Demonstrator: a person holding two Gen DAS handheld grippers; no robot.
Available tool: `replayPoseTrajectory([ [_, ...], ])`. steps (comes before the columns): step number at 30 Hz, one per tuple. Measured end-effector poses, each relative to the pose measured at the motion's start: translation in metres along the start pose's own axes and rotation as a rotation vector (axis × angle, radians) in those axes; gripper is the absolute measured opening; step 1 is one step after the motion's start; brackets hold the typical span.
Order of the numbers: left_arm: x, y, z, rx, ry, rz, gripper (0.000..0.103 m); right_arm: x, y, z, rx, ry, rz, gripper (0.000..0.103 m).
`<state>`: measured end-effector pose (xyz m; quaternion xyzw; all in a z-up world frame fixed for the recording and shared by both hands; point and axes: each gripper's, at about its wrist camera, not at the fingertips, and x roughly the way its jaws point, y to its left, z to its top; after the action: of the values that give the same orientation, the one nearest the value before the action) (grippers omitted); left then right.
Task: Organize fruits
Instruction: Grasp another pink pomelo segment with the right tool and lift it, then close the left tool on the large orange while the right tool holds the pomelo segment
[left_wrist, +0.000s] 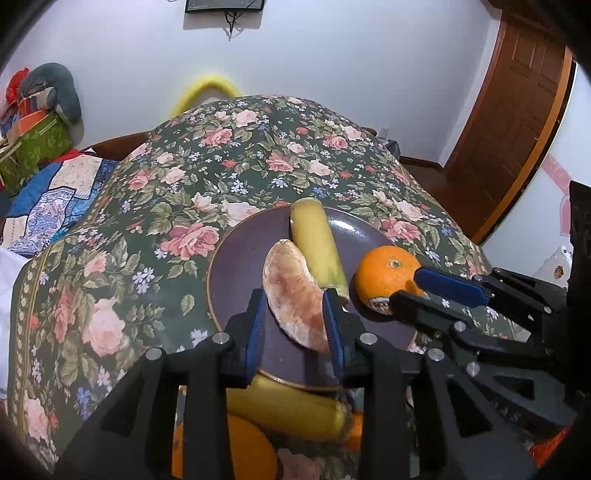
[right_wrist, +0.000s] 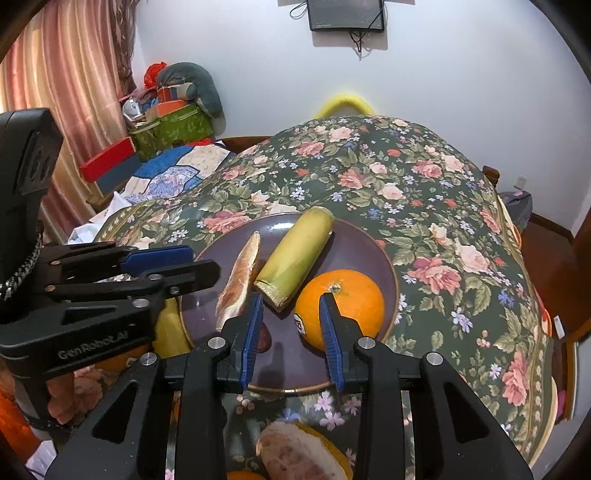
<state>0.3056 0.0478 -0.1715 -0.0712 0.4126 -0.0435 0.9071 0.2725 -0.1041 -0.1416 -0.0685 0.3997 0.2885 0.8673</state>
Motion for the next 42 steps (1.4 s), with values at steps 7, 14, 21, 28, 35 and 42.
replayPoseTrajectory([
  [7,-0.024,-0.001,-0.015,0.004,0.002,0.013,0.036,-0.022,-0.005,-0.008,0.026,-0.006,-0.021,0.029],
  [14,-0.05,0.005,-0.036,-0.026,0.0,0.041,0.046,-0.043,-0.006,-0.027,0.032,-0.001,-0.068,0.035],
  [21,-0.067,0.0,-0.062,-0.026,0.004,0.062,0.054,-0.052,-0.004,-0.052,0.042,0.019,-0.101,0.038],
  [28,-0.075,-0.004,-0.079,-0.012,0.005,0.075,0.06,-0.05,-0.014,-0.079,0.079,0.075,-0.102,0.038],
  [35,-0.077,0.006,-0.086,-0.049,0.016,0.074,0.061,-0.045,-0.019,-0.097,0.094,0.129,-0.087,0.041],
  [42,-0.077,0.022,-0.086,-0.09,0.022,0.092,0.064,-0.039,-0.012,-0.106,0.049,0.144,-0.102,0.05],
])
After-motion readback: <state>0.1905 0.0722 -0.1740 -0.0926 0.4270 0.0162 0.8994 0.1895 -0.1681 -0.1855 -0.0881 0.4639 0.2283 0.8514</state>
